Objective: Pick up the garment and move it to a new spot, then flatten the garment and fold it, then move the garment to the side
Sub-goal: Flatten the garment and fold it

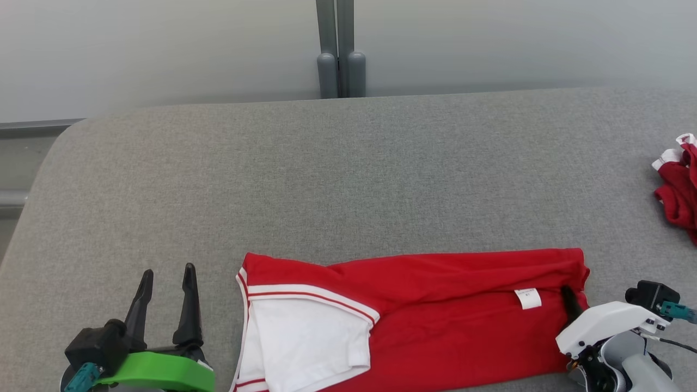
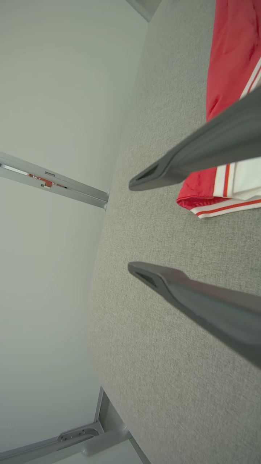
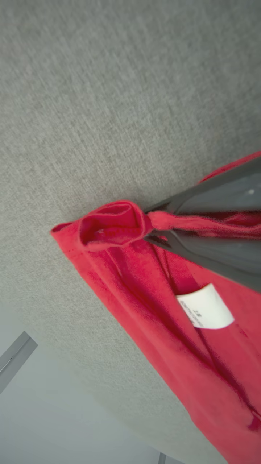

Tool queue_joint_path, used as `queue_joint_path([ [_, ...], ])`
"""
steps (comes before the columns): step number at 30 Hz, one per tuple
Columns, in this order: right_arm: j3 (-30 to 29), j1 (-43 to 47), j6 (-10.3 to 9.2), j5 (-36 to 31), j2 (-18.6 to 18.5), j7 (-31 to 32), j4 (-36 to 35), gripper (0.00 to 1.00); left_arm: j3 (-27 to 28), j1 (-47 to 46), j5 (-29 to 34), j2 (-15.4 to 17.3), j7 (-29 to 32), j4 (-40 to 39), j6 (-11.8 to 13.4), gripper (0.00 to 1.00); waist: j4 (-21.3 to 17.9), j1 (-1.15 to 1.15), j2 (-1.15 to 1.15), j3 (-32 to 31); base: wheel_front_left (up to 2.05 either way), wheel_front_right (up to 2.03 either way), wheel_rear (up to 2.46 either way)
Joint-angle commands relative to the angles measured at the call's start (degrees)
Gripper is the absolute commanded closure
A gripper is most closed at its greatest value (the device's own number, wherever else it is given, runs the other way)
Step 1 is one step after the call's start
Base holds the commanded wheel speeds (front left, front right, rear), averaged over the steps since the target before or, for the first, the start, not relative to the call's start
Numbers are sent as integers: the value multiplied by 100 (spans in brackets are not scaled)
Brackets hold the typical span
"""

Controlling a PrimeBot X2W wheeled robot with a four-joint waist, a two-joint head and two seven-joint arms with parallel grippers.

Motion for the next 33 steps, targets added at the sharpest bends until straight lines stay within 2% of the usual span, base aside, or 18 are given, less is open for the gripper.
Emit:
queue_joint_path([
  [1,61,-1,2,100,-36,-115,-16,100,28,-86,102,-12,-14,21,-10,0,15,0,0,-20,0,0,0],
  [5,161,-64,1,347,-197,-453,-193,100,36,-60,86,-8,-14,33,1,0,22,0,0,-54,0,0,0],
  [10,286,-122,1,559,-591,-616,-342,100,58,-9,86,-4,-14,14,27,0,-14,0,0,-79,0,0,0],
  [14,329,-200,1,463,-1023,-735,-391,100,49,21,78,-30,-14,38,13,0,-29,0,0,-121,0,0,0],
  [19,399,-241,1,336,-1228,-847,-822,100,41,93,79,-50,-14,56,9,0,-42,0,0,-181,0,0,0],
  [26,849,19,2,28,-938,-470,-2156,100,33,113,75,-55,-14,72,16,0,12,0,0,-254,0,0,0],
  [33,1369,364,2,88,-213,85,-3314,100,-15,53,64,-44,0,105,5,0,307,0,0,-257,0,0,0],
])
